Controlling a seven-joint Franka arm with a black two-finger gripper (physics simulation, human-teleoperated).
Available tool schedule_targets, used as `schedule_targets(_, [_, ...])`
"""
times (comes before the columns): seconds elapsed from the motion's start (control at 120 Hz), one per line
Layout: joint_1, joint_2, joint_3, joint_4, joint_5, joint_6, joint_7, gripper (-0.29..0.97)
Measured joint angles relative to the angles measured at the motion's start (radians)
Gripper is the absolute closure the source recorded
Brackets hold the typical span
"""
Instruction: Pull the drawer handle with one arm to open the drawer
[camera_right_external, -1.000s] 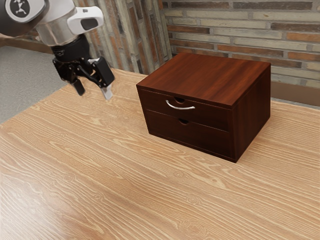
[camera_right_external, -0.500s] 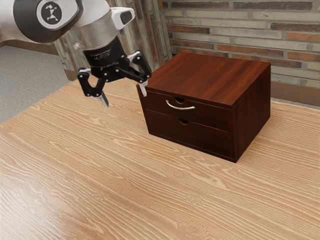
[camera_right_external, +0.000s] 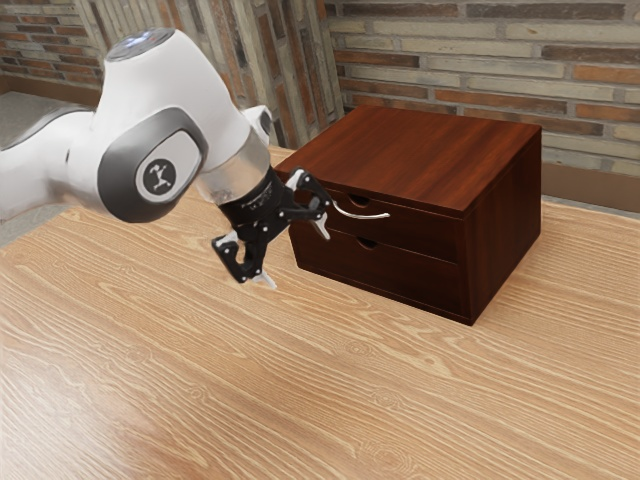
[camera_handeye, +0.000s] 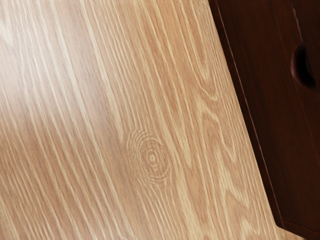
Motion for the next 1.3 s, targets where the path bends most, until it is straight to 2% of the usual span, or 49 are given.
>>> schedule_targets(0.458, [0.013,0.065,0.015,-0.022,-0.001,0.21,-0.18,0.0])
schedule_targets(0.742, [0.028,0.105,0.014,-0.007,0.001,0.251,-0.238,0.0])
schedule_targets(1.3, [0.029,0.235,0.015,0.132,0.004,0.266,-0.295,0.0])
